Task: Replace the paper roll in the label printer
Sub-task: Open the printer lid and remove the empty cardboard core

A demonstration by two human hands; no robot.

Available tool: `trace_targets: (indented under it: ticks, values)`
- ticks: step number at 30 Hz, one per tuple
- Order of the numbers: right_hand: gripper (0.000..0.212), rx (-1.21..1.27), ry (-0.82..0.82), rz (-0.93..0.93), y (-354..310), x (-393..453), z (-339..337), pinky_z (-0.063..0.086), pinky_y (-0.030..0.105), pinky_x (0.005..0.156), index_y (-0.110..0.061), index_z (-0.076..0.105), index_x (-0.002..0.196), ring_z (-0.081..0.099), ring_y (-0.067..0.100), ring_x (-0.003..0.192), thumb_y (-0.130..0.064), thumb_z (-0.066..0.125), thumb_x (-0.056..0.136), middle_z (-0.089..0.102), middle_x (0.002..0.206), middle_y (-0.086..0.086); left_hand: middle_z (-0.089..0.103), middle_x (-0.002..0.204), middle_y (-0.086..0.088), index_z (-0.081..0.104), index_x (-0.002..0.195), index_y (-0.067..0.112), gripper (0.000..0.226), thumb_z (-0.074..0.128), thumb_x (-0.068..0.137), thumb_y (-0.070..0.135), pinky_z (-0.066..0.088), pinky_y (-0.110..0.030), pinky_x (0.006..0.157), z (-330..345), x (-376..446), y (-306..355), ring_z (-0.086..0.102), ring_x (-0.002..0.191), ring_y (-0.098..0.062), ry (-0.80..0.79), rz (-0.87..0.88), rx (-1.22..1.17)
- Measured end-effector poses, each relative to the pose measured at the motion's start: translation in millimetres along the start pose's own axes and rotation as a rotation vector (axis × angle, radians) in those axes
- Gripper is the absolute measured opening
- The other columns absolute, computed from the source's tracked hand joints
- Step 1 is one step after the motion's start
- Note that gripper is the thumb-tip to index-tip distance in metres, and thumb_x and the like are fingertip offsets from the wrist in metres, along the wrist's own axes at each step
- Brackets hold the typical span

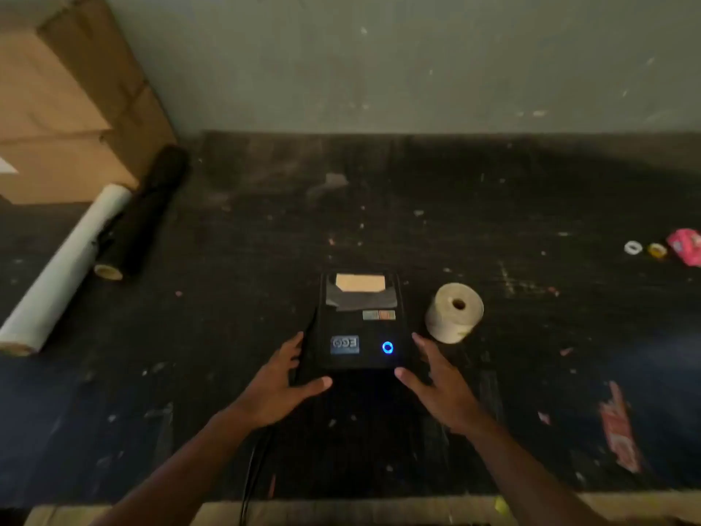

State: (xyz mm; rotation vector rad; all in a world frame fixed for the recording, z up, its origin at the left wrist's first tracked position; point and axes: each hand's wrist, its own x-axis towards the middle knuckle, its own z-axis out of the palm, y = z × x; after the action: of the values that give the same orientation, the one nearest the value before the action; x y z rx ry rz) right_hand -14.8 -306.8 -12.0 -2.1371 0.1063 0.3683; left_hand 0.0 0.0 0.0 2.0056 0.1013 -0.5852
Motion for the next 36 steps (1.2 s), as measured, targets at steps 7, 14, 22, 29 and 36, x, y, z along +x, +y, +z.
trace_targets:
  ticks: [7,14,22,29,36]
  values:
    - [0.077,0.220,0.024,0.187,15,6,30,0.044,0.047,0.118,-0.035,0.030,0.160,0.054,0.017,0.141,-0.032,0.072,0.097,0.057,0.154,-0.002,0.054,0.154,0.005,0.029,0.160,0.034,0.084,0.076,0.091,0.034,0.045,-0.045,0.117,42,7,-18,0.051,0.142,-0.014,0.131,-0.020,-0.038]
    - [0.074,0.141,0.095,0.170,16,8,32,0.046,0.049,0.117,-0.028,0.037,0.159,0.057,0.017,0.138,-0.036,0.073,0.095,0.061,0.150,0.001,0.059,0.150,-0.001,0.037,0.158,0.024,0.072,0.072,0.095,0.027,0.045,-0.039,0.114,48,9,-12,0.054,0.139,-0.015,0.216,-0.003,-0.011]
    - [0.078,0.126,0.165,0.104,10,0,37,0.041,0.051,0.119,-0.027,0.036,0.161,0.044,0.020,0.147,-0.042,0.072,0.094,0.044,0.160,0.001,0.050,0.151,-0.005,0.042,0.154,0.025,0.066,0.071,0.095,0.030,0.047,-0.054,0.113,46,6,-10,0.053,0.138,-0.020,0.238,0.050,0.028]
    - [0.066,0.156,0.299,-0.048,-27,19,5,0.046,0.024,0.102,-0.028,0.049,0.152,0.057,-0.001,0.123,-0.042,0.071,0.092,0.061,0.133,-0.017,0.048,0.151,0.007,0.040,0.152,0.045,0.087,0.066,0.076,0.079,0.051,-0.046,0.111,28,15,20,0.055,0.137,-0.012,0.298,0.191,-0.119]
    - [0.044,0.209,0.409,-0.118,-68,83,-30,0.050,0.021,0.091,-0.024,0.061,0.140,0.065,0.008,0.113,-0.029,0.070,0.097,0.068,0.126,-0.003,0.066,0.130,0.004,0.047,0.150,0.035,0.087,0.068,0.076,0.075,0.051,-0.014,0.092,-9,72,70,0.066,0.117,-0.004,0.439,0.217,-0.167]
